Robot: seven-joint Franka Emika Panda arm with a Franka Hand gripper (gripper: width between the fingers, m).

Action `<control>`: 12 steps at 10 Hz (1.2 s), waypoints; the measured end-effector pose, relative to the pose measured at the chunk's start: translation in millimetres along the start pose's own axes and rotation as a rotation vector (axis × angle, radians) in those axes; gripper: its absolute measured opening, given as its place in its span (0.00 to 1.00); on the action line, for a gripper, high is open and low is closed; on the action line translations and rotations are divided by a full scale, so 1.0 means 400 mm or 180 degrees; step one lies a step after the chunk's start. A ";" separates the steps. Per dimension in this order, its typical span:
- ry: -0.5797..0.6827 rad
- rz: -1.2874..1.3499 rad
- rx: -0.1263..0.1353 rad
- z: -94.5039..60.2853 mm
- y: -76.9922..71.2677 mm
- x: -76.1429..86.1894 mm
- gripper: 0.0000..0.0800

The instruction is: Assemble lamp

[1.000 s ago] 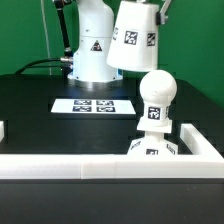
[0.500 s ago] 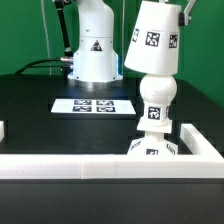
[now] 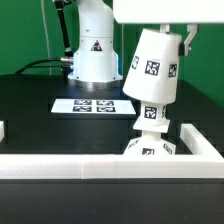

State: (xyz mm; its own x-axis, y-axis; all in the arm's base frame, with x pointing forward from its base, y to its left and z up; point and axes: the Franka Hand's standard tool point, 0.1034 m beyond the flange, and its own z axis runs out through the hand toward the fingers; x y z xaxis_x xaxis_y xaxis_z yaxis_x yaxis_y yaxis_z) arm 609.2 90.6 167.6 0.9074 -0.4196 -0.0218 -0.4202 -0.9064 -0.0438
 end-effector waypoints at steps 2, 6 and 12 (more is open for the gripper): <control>0.0042 -0.0124 -0.0035 0.044 0.010 0.011 0.06; 0.0087 -0.0156 -0.0046 0.064 0.010 0.003 0.06; -0.0104 -0.0063 -0.0221 0.032 0.031 -0.004 0.74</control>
Offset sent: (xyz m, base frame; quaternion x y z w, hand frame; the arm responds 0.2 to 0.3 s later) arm -0.0078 0.0022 -0.0141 -0.0018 0.0193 -0.0183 0.9996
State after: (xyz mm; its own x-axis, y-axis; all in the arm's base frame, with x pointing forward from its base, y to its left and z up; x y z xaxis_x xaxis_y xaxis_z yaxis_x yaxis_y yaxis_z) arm 602.7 80.6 154.4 0.9146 -0.4007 -0.0544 -0.3999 -0.9162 0.0248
